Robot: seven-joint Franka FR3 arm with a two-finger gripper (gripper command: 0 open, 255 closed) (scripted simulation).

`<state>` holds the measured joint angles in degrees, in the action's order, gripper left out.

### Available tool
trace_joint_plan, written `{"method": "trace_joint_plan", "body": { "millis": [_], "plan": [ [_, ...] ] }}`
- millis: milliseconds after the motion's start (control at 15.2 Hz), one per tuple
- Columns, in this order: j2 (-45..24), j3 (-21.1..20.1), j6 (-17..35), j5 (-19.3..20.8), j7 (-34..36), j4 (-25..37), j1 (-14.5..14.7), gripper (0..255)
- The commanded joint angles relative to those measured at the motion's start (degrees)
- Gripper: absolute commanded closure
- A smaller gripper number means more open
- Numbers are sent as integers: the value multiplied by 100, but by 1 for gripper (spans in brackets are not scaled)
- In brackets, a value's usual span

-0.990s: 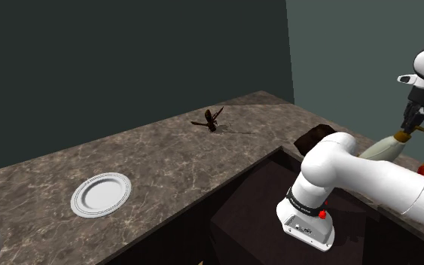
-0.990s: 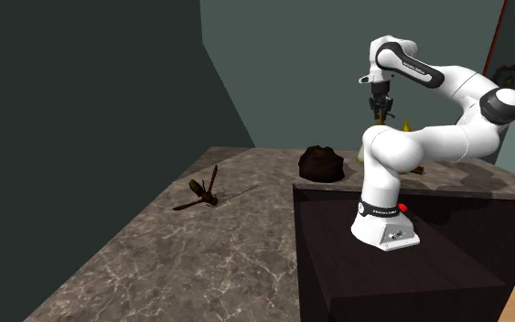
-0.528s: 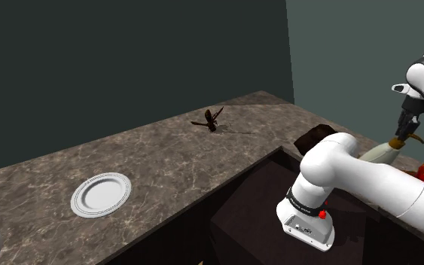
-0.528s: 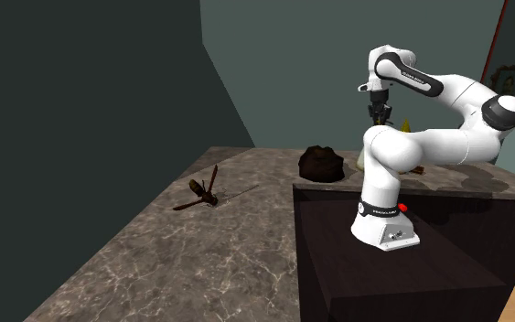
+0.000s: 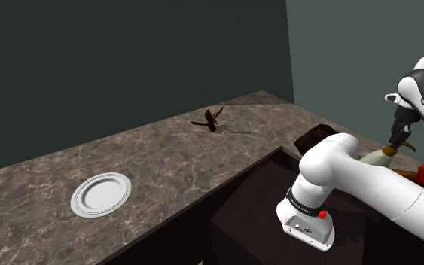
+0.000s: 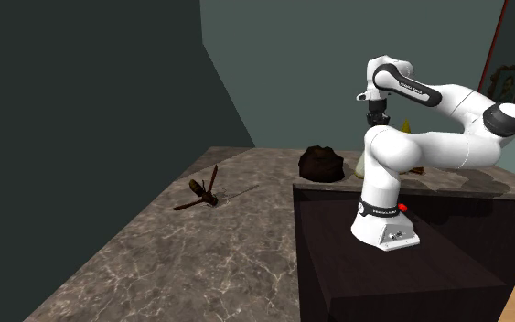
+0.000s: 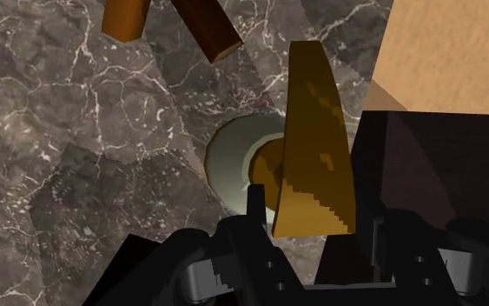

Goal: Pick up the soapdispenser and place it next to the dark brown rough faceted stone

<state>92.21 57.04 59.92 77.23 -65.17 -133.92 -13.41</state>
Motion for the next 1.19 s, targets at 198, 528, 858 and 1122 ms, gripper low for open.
{"method": "trace_joint_plan", "body": {
  "millis": [198, 528, 858, 1122],
  "plan": [
    [17, 27, 15, 30, -6, -16, -10, 255],
    [13, 25, 15, 27, -3, -12, -6, 0],
    [-204, -251, -119, -248, 48, 235, 159, 0],
    [-417, -478, -234, -481, 84, 481, 304, 0]
  ]
}}
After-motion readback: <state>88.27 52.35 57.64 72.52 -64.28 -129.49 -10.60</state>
